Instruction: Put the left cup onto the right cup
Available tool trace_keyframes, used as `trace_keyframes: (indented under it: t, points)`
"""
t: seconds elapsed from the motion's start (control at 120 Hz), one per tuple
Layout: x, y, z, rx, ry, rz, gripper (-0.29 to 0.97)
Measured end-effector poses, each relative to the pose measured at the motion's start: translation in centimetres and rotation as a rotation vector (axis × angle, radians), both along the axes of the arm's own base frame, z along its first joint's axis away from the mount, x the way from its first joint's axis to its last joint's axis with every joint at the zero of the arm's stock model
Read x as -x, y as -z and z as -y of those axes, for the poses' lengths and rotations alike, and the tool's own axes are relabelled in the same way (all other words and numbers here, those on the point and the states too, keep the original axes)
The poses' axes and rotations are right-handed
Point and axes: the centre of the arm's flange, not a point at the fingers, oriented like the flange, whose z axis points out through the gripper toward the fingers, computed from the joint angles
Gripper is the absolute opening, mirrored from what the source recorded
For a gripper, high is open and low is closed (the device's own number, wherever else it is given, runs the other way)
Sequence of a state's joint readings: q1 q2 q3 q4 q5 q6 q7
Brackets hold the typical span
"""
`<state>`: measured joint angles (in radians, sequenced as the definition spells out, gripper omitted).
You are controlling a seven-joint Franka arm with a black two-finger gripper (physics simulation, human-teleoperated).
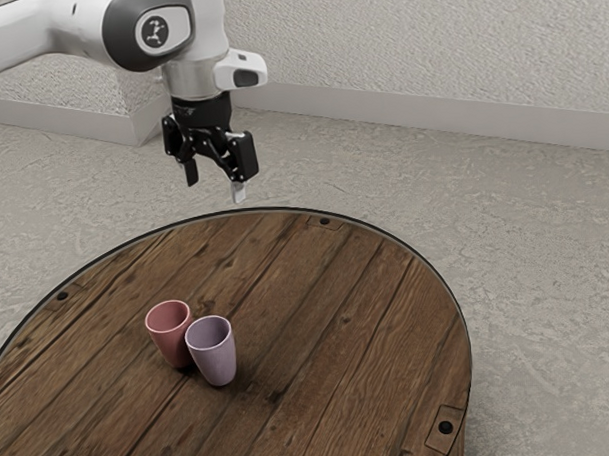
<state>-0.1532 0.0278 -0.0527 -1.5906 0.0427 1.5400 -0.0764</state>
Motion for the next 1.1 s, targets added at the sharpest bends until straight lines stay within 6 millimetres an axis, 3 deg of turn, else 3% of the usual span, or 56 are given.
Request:
trace_keyframes:
  t: [0.283, 0.483, 0.783, 0.95, 1.1]
  points:
    - [0.3, 0.0, 0.9, -0.001, 0.017, 0.001, 0.68]
    - [0.6, 1.5, 0.9, -0.008, 0.024, -0.013, 0.68]
    - [0.6, 6.8, -0.3, -0.017, 0.027, -0.06, 0.68]
    - [0.7, 9.7, -1.9, -0.017, 0.016, -0.078, 0.68]
    - [0.9, 11.1, -3.7, -0.014, -0.005, -0.078, 0.68]
